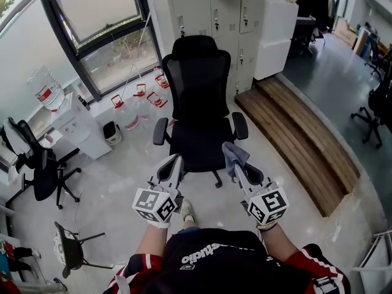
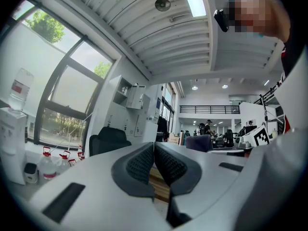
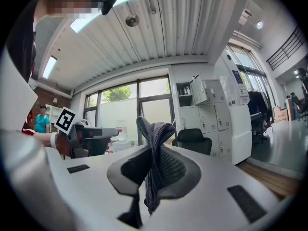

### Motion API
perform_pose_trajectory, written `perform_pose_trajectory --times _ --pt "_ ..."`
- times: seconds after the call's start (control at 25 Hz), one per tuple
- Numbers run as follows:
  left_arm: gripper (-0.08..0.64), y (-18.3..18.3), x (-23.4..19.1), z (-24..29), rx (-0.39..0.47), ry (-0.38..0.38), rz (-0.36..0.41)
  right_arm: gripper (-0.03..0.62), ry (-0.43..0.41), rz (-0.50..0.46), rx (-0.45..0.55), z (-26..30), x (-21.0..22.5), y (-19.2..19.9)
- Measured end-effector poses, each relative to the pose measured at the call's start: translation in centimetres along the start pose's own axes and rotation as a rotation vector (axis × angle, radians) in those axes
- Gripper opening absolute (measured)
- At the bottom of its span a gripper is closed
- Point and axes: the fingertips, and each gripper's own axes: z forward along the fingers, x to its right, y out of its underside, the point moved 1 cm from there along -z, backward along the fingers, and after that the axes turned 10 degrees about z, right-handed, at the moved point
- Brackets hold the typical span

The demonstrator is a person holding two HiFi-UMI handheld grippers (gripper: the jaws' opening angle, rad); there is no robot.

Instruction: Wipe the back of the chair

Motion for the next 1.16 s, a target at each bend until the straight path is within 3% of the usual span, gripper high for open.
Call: perform_pose_trajectory --times 1.16 --pt "0.025 0.3 2.3 -0.5 -0.010 0.012 0.011 0.058 -0.043 0.007 0.007 -1.6 -0.6 -0.2"
